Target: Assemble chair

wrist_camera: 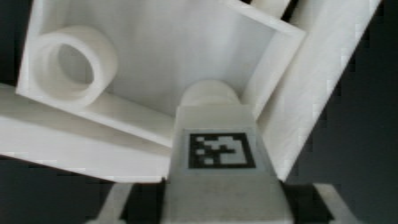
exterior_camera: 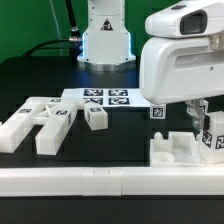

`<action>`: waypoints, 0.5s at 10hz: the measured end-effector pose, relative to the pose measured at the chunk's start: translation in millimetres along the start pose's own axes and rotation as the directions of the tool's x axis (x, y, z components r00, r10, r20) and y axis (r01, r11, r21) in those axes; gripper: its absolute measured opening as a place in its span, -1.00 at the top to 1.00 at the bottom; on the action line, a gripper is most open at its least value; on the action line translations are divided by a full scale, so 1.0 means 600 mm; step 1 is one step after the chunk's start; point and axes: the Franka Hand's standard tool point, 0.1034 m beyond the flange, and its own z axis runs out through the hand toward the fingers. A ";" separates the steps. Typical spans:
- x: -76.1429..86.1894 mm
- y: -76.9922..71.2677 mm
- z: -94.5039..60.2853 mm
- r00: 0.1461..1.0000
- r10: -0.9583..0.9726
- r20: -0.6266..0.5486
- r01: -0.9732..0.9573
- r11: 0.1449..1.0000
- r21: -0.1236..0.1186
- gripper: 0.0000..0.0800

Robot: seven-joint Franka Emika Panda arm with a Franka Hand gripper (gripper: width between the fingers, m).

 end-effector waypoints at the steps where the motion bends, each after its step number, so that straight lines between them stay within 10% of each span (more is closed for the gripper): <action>1: 0.000 0.000 0.000 1.000 0.019 0.000 -0.019 1.000 0.002 0.27; 5: 0.000 -0.005 0.002 0.825 0.565 0.009 -0.565 0.825 0.019 0.27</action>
Offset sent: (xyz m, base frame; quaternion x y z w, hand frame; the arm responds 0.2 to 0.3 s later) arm -0.0034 -0.0030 0.0012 -0.0100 -0.0115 0.2900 0.9569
